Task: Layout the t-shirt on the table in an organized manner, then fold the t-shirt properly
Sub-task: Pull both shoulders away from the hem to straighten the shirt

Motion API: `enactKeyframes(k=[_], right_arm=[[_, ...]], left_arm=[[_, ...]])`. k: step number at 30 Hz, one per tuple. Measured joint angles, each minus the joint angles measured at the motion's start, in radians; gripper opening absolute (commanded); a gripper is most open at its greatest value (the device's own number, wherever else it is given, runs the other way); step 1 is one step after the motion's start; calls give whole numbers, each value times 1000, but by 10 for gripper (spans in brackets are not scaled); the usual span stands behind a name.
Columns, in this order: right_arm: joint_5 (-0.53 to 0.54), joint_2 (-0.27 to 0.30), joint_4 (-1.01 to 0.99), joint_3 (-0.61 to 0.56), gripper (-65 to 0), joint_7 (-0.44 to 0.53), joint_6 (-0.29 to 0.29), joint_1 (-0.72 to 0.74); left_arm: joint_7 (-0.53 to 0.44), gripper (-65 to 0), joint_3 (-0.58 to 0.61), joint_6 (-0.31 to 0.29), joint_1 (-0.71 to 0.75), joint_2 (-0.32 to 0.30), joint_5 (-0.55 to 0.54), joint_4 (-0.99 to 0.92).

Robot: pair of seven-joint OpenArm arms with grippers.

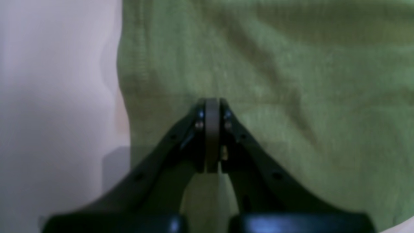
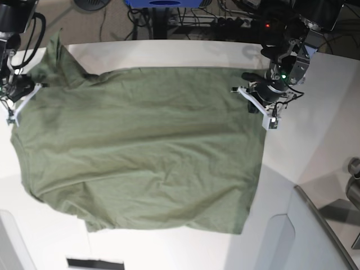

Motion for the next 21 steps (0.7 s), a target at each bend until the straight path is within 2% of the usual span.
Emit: enactKeyframes(k=[2,6,8,12,18,21], right_arm=[[1,3,-17,0,-650,5,0,3],[10,13,-39,2,-650,18,2,9],[15,22,-39,2,-650,19,4,8],[17,31,-31,-2,-650,19,7,7],[-17,44,84,-2,-650,-86,-13,-63],[-63,42,151,-1,-650,-87,-6,-63]], left_arm=[[-22,-650,-2,-1,16,-6,11,0],[-29,-650,-11,-8,47,-19,124,7],[-28,-650,-11,-7,49,-19,142,10],[-20,-650,-11,-7,43,-19,142,10],[22,-650,-12,-3,7,-19,149,11],[32,-650,-11,-3,0,-19,149,14]])
